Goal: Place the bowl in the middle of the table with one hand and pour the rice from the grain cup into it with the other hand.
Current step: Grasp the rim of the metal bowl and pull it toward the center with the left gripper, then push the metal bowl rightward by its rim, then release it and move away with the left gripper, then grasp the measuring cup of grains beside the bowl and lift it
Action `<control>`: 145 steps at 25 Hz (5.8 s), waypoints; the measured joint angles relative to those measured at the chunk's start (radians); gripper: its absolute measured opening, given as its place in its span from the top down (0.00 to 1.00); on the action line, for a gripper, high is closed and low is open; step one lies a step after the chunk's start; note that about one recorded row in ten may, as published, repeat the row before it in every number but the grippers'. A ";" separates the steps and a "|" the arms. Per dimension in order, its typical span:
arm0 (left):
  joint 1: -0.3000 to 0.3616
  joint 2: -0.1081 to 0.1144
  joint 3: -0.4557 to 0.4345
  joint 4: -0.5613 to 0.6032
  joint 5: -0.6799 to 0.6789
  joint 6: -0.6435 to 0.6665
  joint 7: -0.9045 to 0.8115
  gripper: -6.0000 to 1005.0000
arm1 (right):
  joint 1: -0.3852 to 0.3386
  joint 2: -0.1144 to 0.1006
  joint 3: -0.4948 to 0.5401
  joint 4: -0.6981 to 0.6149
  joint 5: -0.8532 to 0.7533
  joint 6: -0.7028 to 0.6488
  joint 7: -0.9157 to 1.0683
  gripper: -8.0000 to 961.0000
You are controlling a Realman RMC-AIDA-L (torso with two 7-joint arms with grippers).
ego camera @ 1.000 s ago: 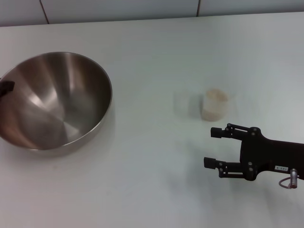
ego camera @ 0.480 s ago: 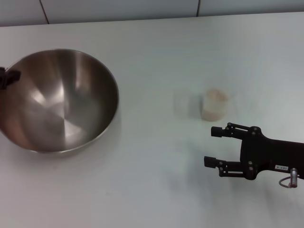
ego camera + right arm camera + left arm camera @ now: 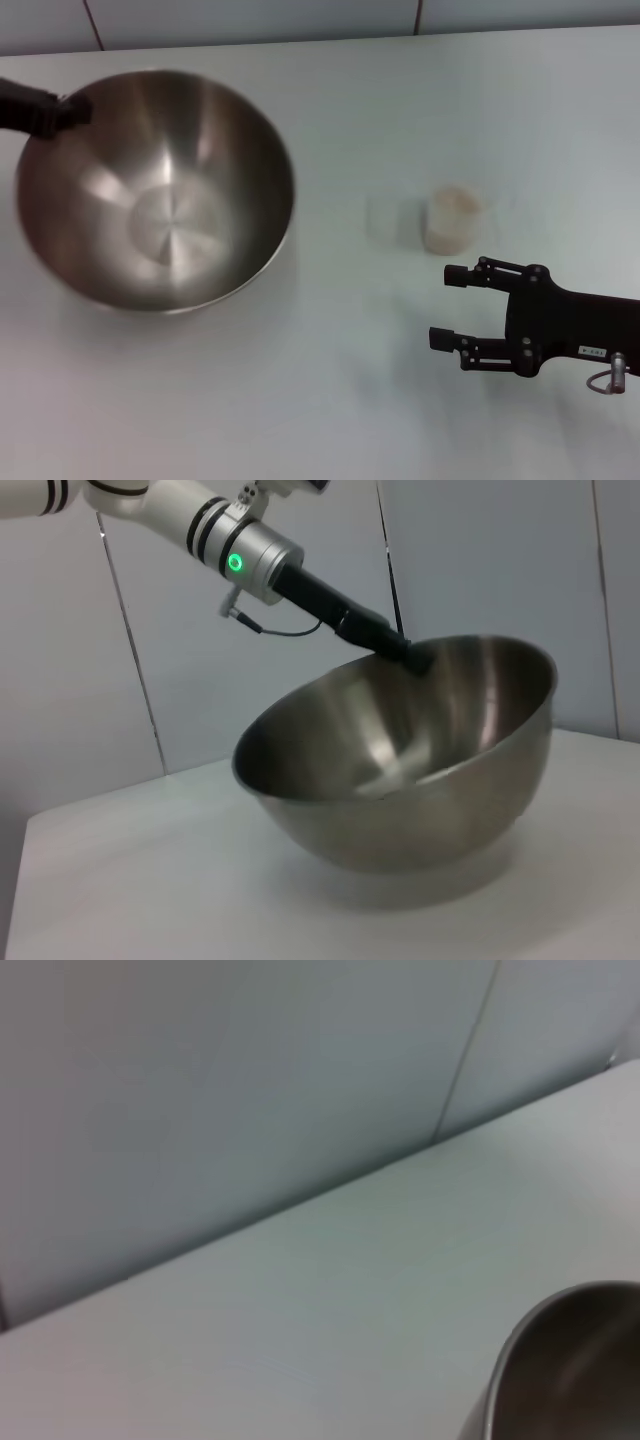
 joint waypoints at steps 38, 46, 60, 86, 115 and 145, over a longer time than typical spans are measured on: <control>-0.151 -0.035 0.165 -0.304 -0.064 -0.212 0.018 0.96 | -0.001 -0.001 -0.002 0.000 0.000 -0.002 -0.002 0.16; -0.156 -0.036 0.198 -0.360 -0.064 -0.266 0.035 0.96 | 0.002 -0.002 -0.003 0.000 0.000 -0.003 -0.002 0.16; -0.156 -0.036 0.196 -0.372 -0.073 -0.301 0.021 0.85 | 0.002 -0.003 -0.002 0.000 0.000 -0.003 -0.002 0.16; -0.142 -0.031 0.192 -0.366 -0.101 -0.323 -0.009 0.18 | 0.005 -0.003 -0.001 0.000 0.000 0.000 -0.002 0.16; 0.421 -0.002 0.086 -0.556 -0.984 0.340 0.857 0.16 | 0.010 -0.002 0.000 0.000 0.003 0.011 -0.002 0.16; 0.543 -0.006 0.120 -0.738 -0.827 0.303 1.427 0.16 | -0.003 0.000 0.000 0.000 0.027 0.011 -0.001 0.16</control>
